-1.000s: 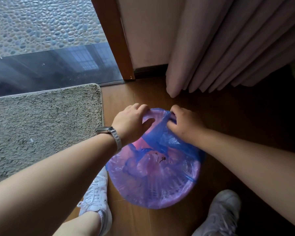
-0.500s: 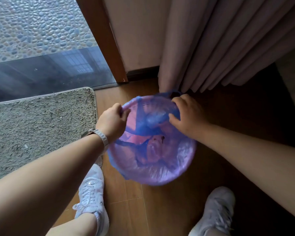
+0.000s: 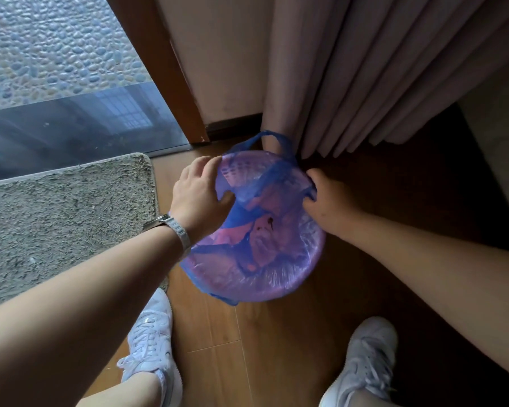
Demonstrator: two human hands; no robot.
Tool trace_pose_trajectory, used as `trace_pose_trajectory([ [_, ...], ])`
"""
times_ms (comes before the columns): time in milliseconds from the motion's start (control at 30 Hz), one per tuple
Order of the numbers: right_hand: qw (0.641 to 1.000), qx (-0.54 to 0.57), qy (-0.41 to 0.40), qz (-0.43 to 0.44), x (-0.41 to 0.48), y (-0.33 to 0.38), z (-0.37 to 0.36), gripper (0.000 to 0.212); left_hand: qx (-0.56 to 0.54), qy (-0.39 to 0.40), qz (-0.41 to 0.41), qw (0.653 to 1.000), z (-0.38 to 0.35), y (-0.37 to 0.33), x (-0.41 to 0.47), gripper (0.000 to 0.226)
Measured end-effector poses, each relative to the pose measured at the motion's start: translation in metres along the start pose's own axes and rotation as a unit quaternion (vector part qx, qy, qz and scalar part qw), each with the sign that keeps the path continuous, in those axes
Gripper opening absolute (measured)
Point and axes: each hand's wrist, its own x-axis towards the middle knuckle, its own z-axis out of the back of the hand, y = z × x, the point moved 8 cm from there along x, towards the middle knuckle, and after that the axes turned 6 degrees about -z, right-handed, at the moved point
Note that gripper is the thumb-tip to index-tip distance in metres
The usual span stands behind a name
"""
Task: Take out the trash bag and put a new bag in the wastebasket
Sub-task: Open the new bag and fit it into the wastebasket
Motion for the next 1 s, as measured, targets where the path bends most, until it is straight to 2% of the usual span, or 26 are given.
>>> trace_pose_trajectory([
  [200,0.994,0.019,0.071,0.084,-0.002,0.034,-0.017,0.030,0.086,0.034,-0.174,0.980,-0.011,-0.050,0.003,0.060],
  [300,0.985,-0.021,0.092,0.147,-0.010,0.059,-0.026,0.015,0.093,0.086,-0.215,0.968,-0.024,-0.066,-0.001,0.046],
  [567,0.990,-0.028,0.048,0.131,-0.017,0.056,-0.005,0.034,0.054,0.074,-0.150,0.984,-0.017,-0.032,-0.001,0.025],
  [733,0.991,-0.076,0.028,0.104,-0.012,0.025,0.014,0.038,0.072,0.026,-0.014,0.997,-0.002,0.008,-0.006,0.028],
  [833,0.994,-0.063,0.044,0.081,-0.008,0.014,0.015,0.031,0.080,0.014,0.056,0.995,0.003,0.028,-0.006,0.031],
  [900,0.996,-0.045,0.051,0.064,-0.006,0.012,0.014,0.027,0.071,-0.001,0.063,0.995,0.007,0.032,-0.004,0.032],
  [1000,0.996,-0.041,0.060,0.051,-0.006,0.012,0.007,0.024,0.110,-0.002,-0.005,0.994,0.009,0.014,0.004,0.039],
])
